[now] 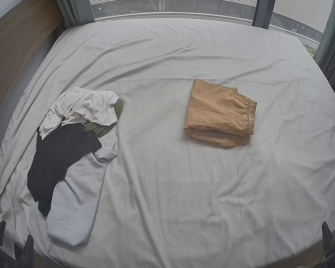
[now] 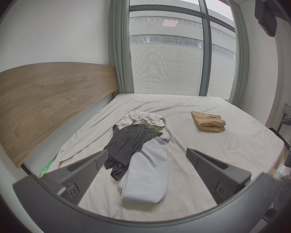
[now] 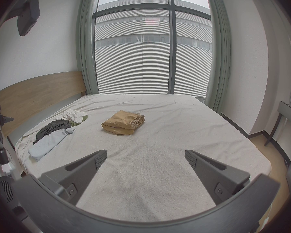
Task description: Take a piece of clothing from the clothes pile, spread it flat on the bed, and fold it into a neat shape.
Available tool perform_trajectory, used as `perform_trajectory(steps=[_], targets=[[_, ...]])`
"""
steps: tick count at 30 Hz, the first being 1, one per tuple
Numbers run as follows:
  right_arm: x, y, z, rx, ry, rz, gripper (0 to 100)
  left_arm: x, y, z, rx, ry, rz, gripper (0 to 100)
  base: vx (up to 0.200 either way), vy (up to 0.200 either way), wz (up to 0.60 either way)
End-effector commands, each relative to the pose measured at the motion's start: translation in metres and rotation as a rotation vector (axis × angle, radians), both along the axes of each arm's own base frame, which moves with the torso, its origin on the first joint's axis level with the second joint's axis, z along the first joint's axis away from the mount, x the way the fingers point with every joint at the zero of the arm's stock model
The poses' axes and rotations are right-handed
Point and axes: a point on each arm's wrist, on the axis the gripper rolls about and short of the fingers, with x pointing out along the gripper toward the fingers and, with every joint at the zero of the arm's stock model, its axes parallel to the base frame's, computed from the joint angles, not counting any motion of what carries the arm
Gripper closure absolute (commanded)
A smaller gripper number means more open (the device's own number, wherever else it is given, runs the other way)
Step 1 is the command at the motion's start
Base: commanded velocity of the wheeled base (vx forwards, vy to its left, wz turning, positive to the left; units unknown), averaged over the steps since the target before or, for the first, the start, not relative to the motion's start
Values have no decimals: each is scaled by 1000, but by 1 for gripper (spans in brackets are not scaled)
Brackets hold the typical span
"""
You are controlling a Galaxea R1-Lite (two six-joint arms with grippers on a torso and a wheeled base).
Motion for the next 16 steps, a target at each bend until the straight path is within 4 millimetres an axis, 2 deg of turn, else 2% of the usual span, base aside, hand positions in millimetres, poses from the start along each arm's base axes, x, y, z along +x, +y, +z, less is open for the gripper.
perform_trajectory(steps=[1, 16], targets=[[1, 0, -4, 3, 17, 2, 0, 0, 0, -5, 5, 3, -2, 0, 0, 0, 0], [1, 0, -5, -1, 18, -1, 0, 0, 0, -5, 6, 3, -2, 0, 0, 0, 0]])
